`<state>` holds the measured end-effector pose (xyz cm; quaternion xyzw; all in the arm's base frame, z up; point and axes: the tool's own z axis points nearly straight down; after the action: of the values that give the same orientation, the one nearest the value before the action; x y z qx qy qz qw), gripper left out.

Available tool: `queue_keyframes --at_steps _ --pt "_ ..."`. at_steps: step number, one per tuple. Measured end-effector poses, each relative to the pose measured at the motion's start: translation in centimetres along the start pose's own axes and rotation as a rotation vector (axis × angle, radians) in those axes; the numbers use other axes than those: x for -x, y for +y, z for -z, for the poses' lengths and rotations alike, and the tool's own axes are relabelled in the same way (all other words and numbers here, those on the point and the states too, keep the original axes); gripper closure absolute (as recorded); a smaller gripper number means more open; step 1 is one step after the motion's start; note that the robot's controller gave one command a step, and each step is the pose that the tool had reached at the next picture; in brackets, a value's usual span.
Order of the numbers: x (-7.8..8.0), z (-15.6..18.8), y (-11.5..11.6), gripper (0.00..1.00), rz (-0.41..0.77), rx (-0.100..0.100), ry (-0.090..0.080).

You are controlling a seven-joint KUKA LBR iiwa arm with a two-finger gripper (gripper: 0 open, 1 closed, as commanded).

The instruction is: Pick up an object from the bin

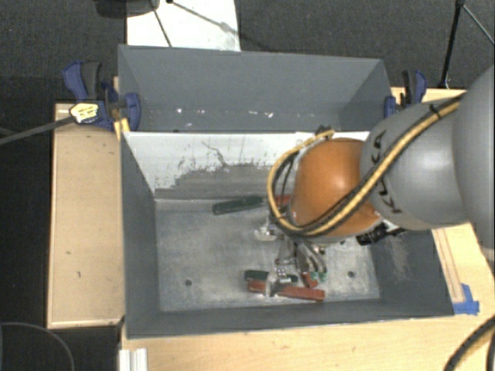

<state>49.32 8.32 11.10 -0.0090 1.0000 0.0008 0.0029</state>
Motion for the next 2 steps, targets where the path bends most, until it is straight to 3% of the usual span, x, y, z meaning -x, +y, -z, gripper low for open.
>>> queue_keyframes --at_steps 1,2 --pt "1.13 -3.44 -0.47 1.00 0.128 0.000 0.001" --pt "1.12 -3.44 -0.46 1.00 0.126 0.000 0.002"
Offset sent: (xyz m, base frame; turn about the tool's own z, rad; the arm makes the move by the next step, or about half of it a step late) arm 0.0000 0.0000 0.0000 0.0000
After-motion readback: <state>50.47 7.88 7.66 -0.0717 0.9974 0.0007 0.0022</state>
